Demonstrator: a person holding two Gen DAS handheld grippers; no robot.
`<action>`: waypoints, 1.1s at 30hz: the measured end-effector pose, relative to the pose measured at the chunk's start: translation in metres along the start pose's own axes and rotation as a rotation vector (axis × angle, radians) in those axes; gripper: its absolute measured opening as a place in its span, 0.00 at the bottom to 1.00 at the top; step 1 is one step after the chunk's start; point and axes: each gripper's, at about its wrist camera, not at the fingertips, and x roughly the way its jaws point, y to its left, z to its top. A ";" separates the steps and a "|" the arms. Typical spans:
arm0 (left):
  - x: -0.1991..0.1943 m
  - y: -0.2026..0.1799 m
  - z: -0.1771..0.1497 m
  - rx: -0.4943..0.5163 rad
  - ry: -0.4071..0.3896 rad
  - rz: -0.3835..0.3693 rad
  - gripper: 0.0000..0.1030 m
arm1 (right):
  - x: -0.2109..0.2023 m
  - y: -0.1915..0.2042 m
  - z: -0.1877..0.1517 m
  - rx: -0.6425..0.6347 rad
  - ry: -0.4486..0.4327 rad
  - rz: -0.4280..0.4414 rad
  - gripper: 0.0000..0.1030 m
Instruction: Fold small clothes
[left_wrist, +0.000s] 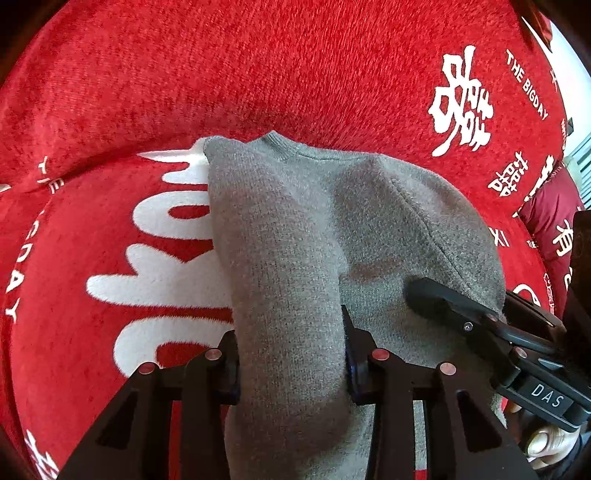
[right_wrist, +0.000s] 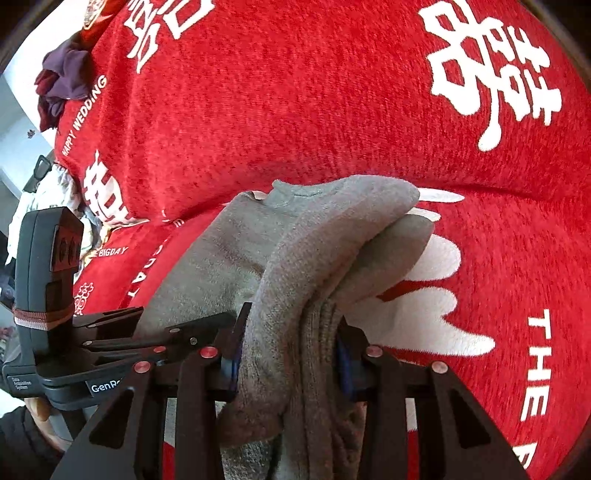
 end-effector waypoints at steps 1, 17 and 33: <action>-0.004 0.001 -0.002 0.001 -0.003 0.000 0.39 | -0.003 0.004 -0.002 -0.003 -0.002 0.001 0.40; -0.071 0.012 -0.054 0.028 -0.019 0.015 0.39 | -0.040 0.062 -0.042 -0.031 -0.009 0.017 0.40; -0.093 0.046 -0.147 0.022 -0.003 0.051 0.39 | -0.035 0.113 -0.128 -0.091 0.054 0.034 0.40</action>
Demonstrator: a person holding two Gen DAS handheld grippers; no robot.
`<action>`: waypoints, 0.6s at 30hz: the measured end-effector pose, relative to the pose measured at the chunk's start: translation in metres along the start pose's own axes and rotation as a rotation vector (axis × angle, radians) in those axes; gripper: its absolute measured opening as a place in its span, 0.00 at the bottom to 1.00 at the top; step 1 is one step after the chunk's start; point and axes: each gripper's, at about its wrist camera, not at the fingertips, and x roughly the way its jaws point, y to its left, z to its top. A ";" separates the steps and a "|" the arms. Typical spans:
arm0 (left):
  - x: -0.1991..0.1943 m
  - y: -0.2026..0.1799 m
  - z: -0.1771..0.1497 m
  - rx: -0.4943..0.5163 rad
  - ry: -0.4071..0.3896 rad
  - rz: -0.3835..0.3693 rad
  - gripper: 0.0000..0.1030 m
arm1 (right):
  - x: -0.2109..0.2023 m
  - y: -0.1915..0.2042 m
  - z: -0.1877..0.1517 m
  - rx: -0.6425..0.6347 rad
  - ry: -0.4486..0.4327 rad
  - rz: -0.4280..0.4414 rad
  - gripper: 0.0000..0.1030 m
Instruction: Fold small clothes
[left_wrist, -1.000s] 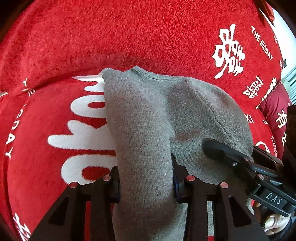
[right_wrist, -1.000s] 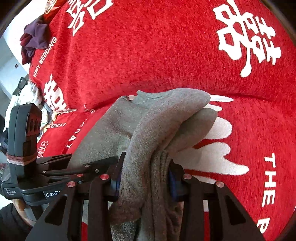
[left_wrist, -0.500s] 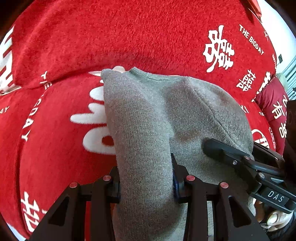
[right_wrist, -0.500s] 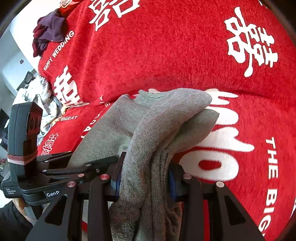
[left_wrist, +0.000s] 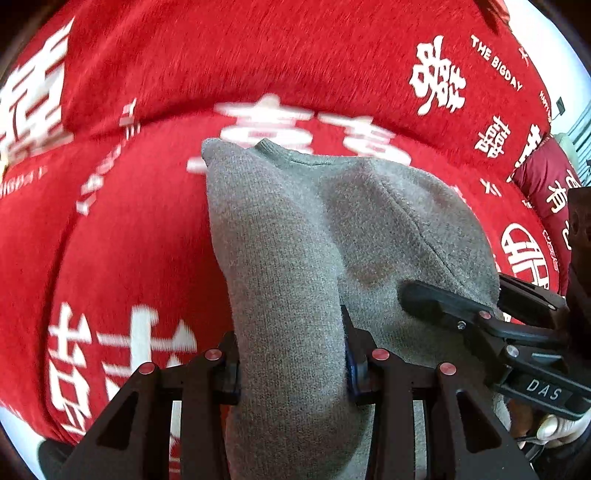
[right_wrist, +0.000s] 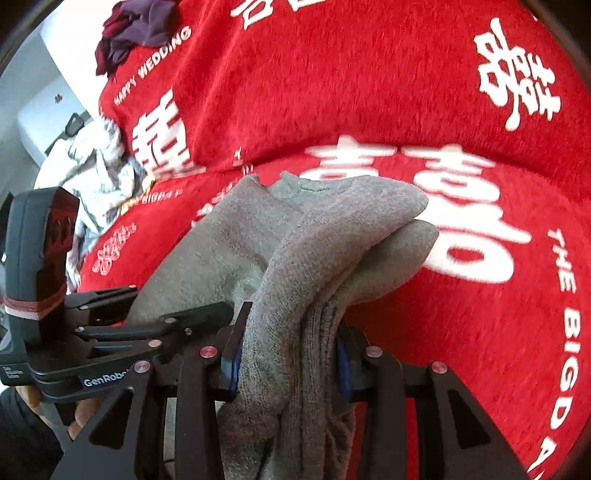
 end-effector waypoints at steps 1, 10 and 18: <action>0.006 0.005 -0.007 -0.014 0.013 0.000 0.40 | 0.004 0.000 -0.005 -0.001 0.016 -0.003 0.40; 0.006 0.021 -0.027 -0.071 -0.016 -0.015 0.61 | -0.023 -0.043 -0.020 0.156 -0.026 -0.024 0.53; -0.035 0.018 -0.036 -0.024 -0.083 0.017 0.61 | -0.114 -0.058 -0.028 0.117 -0.242 -0.228 0.67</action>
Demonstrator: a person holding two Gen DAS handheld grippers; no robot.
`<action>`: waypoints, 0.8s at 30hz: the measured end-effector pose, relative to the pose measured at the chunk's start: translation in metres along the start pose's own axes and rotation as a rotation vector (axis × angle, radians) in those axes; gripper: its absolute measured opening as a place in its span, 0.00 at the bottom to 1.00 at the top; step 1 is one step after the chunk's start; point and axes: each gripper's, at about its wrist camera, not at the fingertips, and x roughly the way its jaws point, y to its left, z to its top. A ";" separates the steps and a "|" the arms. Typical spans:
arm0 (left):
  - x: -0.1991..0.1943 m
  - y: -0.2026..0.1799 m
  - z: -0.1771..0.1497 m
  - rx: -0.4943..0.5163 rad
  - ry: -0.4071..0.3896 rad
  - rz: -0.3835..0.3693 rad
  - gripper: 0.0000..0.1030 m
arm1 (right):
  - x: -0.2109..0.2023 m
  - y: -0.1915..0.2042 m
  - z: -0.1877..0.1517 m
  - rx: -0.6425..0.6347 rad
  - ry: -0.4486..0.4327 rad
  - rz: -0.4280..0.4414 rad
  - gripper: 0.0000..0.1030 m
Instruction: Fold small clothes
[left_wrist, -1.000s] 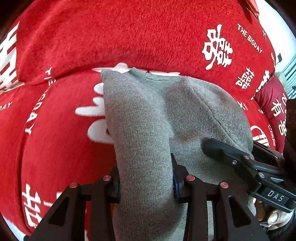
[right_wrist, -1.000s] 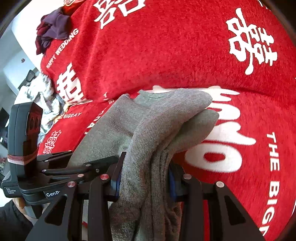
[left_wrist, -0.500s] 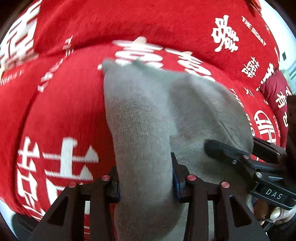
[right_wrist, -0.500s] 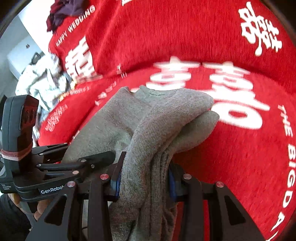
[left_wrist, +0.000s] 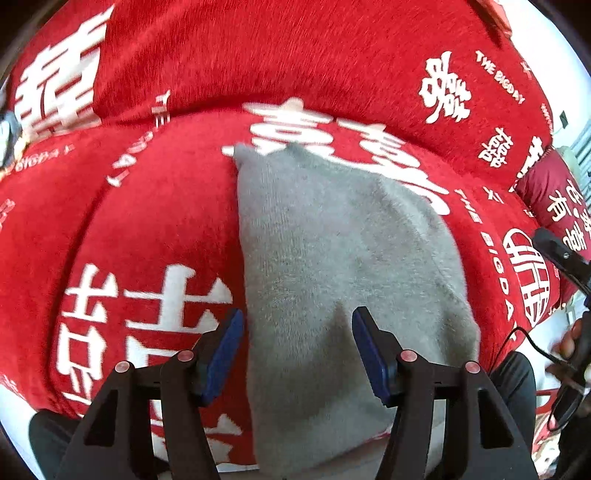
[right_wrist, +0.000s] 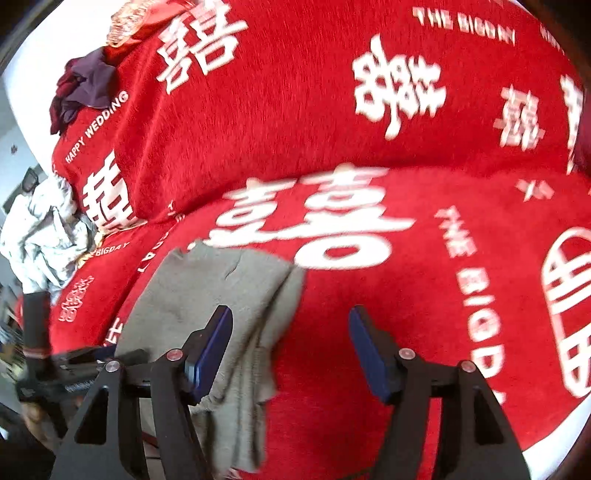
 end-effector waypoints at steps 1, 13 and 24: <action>-0.005 -0.001 0.000 0.010 -0.009 -0.004 0.61 | -0.008 0.002 0.001 -0.014 -0.018 0.021 0.67; -0.005 -0.009 -0.003 0.021 0.020 -0.010 0.61 | -0.088 0.027 0.031 0.037 -0.302 0.499 0.69; 0.005 -0.003 -0.007 0.001 0.053 0.007 0.61 | -0.023 0.028 0.023 0.130 0.029 0.409 0.60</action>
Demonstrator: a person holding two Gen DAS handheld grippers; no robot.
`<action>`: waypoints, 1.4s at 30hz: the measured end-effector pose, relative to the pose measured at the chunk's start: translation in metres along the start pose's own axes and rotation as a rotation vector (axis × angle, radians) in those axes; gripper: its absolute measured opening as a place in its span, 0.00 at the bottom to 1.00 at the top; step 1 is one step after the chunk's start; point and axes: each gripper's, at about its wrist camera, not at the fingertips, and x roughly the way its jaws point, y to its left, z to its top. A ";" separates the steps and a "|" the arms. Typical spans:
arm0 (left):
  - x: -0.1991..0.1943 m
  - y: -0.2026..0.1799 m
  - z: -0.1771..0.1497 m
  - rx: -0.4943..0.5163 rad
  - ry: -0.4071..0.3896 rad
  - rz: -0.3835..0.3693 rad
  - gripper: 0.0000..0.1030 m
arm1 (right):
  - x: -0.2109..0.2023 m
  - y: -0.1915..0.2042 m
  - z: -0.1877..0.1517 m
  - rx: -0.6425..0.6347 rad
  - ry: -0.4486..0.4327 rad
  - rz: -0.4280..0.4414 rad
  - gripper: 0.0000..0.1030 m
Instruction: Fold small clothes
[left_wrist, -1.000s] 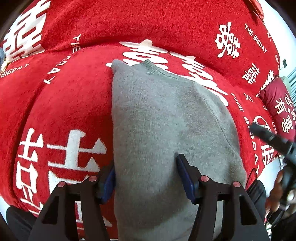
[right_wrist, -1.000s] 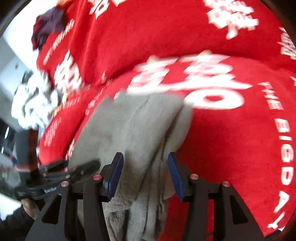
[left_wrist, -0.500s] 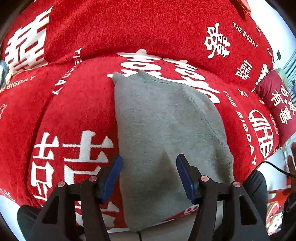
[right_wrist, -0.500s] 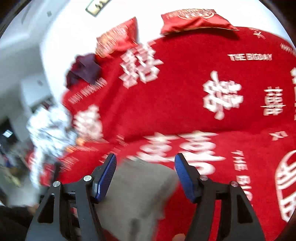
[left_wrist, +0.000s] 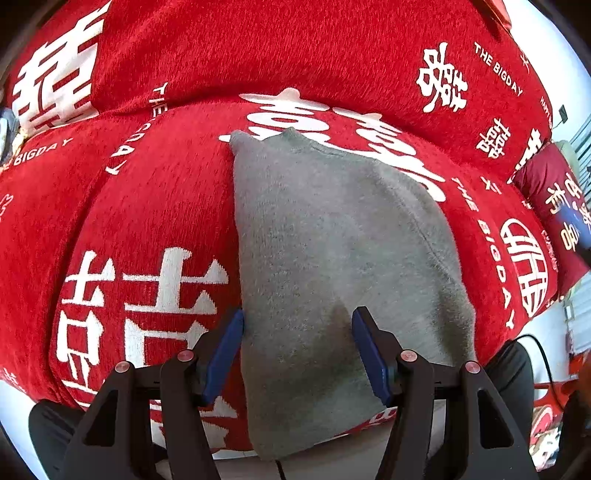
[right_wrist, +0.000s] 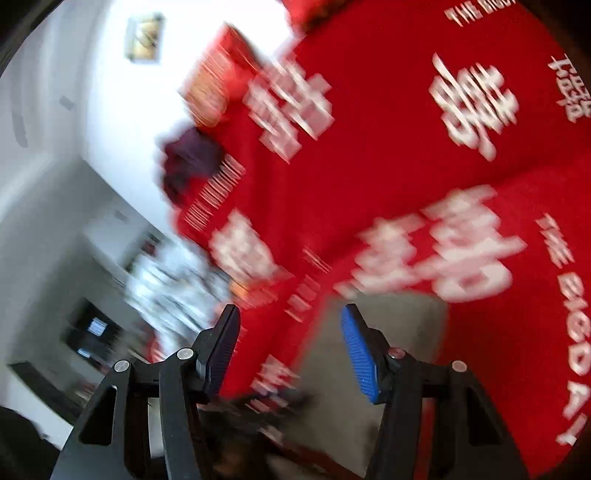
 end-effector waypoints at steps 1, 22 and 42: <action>0.000 0.000 0.000 0.006 -0.001 0.011 0.61 | 0.013 0.000 -0.009 -0.048 0.058 -0.092 0.60; -0.007 0.050 0.002 -0.074 -0.013 0.075 0.68 | 0.082 -0.018 -0.061 -0.121 0.267 -0.140 0.54; 0.007 0.050 -0.005 -0.092 -0.003 0.099 0.78 | 0.150 -0.040 -0.030 -0.113 0.286 -0.285 0.24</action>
